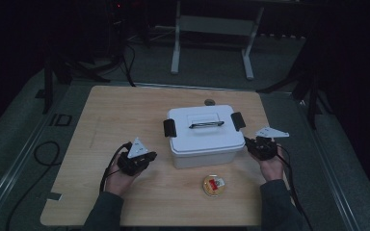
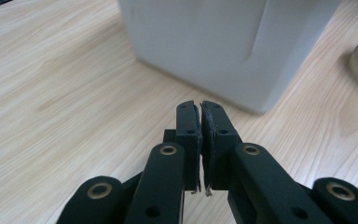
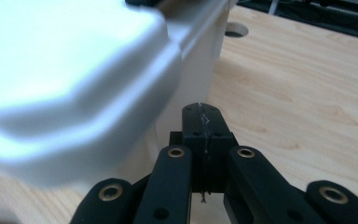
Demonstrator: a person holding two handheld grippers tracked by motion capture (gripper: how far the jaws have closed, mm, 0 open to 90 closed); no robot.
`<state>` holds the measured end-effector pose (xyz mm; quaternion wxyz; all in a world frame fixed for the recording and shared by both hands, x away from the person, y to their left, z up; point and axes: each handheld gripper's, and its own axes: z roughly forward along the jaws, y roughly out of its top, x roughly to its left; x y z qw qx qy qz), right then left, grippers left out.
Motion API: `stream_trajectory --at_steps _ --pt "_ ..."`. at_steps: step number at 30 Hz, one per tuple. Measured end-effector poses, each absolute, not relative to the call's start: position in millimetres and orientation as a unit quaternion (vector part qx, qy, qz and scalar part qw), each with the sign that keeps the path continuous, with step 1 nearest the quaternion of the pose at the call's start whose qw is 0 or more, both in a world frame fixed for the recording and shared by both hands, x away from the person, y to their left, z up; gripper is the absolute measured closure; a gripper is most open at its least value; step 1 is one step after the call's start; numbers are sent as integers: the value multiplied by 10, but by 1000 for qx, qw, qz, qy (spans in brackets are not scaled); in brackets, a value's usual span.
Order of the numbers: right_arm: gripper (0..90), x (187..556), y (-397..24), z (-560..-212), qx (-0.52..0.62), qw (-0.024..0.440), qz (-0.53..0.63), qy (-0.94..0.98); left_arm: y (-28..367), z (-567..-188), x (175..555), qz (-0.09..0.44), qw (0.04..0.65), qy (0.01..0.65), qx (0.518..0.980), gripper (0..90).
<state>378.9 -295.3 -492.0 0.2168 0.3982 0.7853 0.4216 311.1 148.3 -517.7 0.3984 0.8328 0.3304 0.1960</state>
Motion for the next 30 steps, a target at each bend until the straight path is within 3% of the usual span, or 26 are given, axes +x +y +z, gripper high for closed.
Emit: stream_trajectory --at_steps 12,30 --pt "900 3850 -2868 -4902 389 193 442 785 1760 -5229 2950 208 377 352 831 852" --pt "900 3851 -2597 -4911 353 178 443 805 1777 -5197 2971 217 388 357 822 863"
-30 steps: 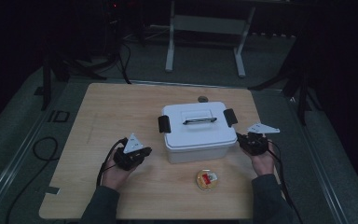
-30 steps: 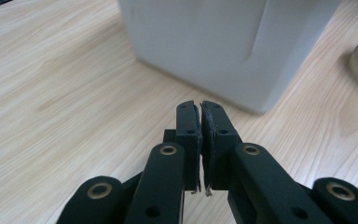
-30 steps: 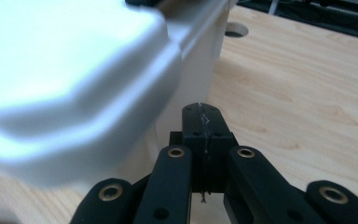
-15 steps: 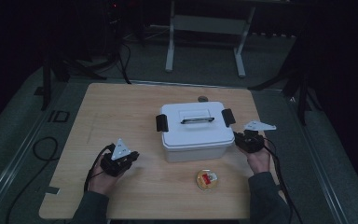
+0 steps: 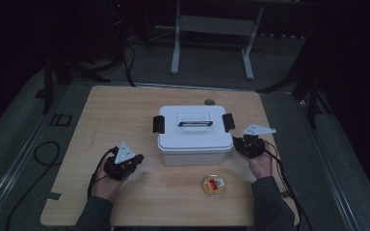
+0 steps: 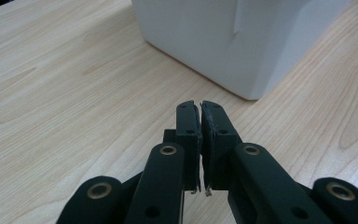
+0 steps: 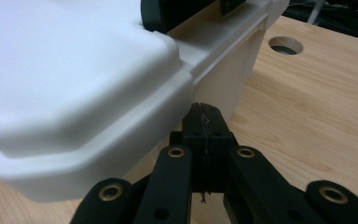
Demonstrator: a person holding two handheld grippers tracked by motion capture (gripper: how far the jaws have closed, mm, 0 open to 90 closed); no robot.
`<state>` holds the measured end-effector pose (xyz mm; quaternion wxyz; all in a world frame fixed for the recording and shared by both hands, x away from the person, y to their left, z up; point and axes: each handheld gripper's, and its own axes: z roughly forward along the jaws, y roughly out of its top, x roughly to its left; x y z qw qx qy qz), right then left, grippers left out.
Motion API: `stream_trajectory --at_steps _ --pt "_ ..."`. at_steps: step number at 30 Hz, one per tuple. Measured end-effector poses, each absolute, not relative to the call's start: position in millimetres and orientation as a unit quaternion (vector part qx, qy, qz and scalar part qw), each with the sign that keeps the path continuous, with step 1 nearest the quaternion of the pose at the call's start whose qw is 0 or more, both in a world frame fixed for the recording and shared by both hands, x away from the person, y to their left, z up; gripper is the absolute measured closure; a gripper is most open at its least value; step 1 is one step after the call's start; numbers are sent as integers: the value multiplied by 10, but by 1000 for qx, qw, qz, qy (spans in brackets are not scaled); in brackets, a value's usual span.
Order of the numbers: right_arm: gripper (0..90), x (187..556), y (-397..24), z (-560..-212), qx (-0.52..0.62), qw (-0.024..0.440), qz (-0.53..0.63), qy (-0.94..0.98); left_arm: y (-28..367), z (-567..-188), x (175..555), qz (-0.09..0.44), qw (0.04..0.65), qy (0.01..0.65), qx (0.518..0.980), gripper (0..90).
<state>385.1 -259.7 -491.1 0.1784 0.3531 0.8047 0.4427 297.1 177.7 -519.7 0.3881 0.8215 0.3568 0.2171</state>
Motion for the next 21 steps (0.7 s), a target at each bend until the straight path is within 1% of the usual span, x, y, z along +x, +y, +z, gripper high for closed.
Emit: stream_trajectory --at_steps 8,21 --pt "900 3805 -2518 -4940 334 168 447 813 1818 -5177 2992 222 391 363 816 880" --pt "900 3835 -2338 -4953 317 160 446 822 1861 -5150 3009 230 394 370 810 891"
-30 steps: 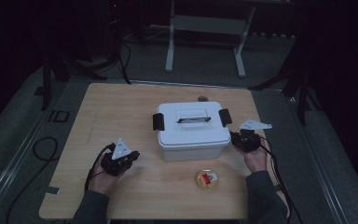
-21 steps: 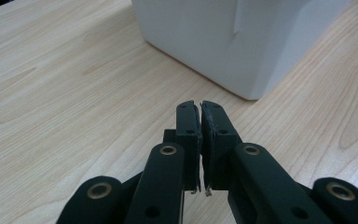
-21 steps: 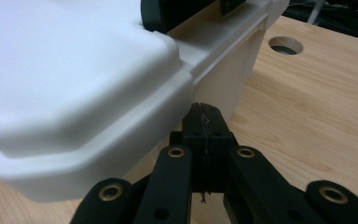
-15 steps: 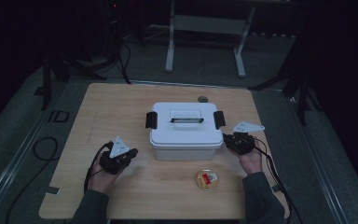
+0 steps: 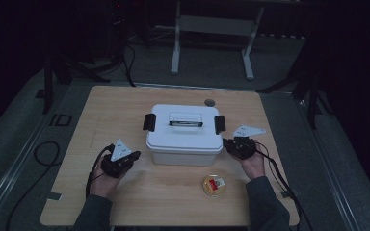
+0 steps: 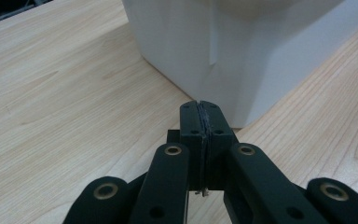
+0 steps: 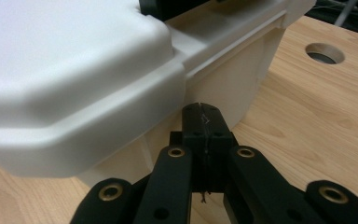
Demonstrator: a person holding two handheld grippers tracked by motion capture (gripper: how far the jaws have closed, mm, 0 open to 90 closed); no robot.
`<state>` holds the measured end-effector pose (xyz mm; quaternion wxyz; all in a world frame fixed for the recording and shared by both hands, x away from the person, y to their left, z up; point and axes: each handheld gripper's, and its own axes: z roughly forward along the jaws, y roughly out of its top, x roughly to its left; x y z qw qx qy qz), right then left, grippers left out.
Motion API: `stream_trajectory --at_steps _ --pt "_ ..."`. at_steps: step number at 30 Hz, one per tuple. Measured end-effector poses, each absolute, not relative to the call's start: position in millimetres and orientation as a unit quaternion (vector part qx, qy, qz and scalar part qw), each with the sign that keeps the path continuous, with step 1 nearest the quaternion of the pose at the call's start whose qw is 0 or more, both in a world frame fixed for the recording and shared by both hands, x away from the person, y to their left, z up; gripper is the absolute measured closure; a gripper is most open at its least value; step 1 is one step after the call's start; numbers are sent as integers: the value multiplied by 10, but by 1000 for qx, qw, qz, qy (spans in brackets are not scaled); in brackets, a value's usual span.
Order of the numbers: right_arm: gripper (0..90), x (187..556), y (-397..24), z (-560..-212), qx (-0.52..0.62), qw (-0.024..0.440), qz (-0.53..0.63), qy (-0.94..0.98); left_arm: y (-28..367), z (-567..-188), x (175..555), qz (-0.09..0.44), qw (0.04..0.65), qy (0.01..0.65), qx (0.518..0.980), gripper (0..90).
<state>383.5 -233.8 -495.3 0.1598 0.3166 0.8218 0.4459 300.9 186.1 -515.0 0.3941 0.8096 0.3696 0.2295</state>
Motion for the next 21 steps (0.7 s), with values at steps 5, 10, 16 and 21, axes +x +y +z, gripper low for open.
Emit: stream_trajectory --at_steps 5,10,16,21 --pt "900 3836 -2309 -4955 313 159 445 824 1866 -5144 3013 231 395 370 808 892" --pt "900 3852 -2285 -4945 311 160 441 826 1865 -5111 3085 238 397 369 806 894" --pt "900 3820 -2259 -4948 304 157 444 828 1866 -5065 3258 242 402 375 800 899" --pt "900 3778 -2236 -4954 290 151 440 836 1884 -5065 3424 237 412 388 790 900"
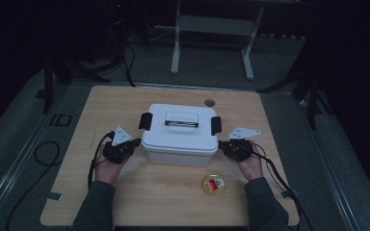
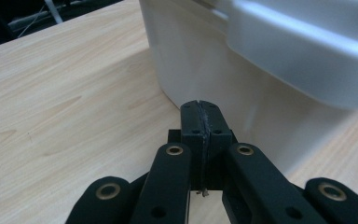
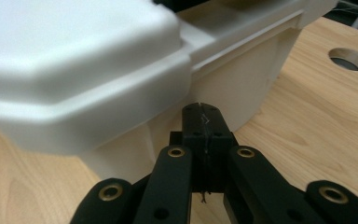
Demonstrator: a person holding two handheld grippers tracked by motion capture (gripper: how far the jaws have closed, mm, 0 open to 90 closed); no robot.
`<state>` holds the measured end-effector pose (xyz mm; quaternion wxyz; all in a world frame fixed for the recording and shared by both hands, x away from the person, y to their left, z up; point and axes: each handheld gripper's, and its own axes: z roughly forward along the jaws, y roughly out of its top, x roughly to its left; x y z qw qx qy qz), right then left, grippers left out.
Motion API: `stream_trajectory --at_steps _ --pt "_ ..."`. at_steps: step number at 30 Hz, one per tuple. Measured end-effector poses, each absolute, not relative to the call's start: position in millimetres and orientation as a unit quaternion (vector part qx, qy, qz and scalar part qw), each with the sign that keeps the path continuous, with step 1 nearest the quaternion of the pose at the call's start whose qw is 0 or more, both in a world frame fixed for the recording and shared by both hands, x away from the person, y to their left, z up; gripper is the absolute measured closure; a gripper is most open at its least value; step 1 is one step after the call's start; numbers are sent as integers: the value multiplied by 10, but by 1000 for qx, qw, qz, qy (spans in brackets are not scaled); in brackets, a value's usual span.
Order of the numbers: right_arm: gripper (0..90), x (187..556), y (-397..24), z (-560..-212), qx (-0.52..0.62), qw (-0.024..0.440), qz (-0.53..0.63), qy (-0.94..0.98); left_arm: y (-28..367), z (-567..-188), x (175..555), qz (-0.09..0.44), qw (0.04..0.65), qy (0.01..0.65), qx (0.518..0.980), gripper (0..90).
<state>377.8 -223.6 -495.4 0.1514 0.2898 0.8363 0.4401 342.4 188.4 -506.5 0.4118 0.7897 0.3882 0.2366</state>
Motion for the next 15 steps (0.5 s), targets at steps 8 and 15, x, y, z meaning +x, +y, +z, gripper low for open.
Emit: stream_trajectory --at_steps 8,15 --pt "879 3688 -2377 -4938 292 172 422 841 1825 -5053 3599 227 434 378 785 900" --pt "864 3554 -2475 -4964 288 187 402 849 1782 -5051 3583 223 442 367 787 900"
